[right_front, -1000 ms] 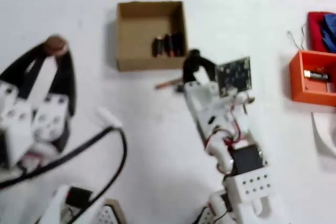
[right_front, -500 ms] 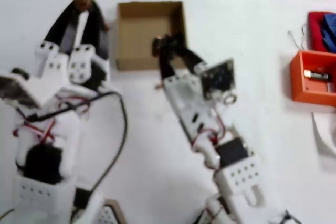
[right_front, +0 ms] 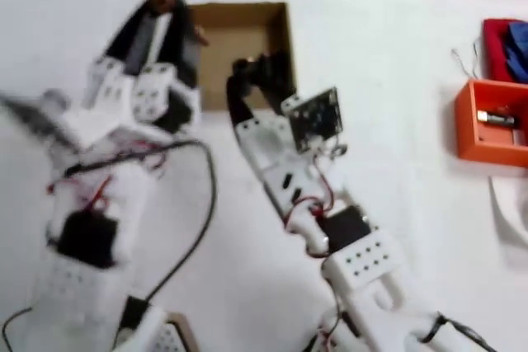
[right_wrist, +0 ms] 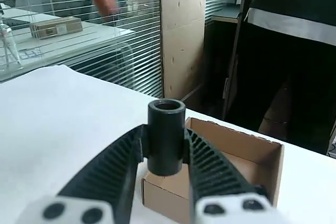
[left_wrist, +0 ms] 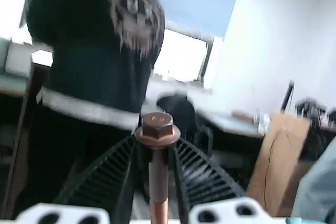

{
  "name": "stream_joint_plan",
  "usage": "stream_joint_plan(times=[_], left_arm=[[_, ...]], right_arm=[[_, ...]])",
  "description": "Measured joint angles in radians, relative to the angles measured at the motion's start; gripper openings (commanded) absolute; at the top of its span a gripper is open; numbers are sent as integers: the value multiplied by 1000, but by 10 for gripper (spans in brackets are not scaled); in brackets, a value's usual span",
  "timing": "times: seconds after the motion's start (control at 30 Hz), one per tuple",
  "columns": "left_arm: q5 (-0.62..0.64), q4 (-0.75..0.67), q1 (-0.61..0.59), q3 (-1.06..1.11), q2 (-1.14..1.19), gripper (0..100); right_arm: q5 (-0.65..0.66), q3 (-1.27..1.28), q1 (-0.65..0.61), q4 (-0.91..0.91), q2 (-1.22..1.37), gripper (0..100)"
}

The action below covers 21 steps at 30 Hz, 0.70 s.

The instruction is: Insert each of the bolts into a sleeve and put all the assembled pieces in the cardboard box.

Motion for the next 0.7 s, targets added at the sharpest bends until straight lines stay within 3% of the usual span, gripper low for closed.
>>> stream_joint_plan(times=[0.17,0.33,0.53,0.7], left_arm=[[2,0,9,-51,87,24],[-9,41,32,-51,110,24],[-218,52,120,-51,114,24],[-244,61,129,-51,114,24]], right_arm=[[9,0,3,0,0,23],[114,0,2,0,0,22],[127,0,2,0,0,22],[127,0,2,0,0,22]])
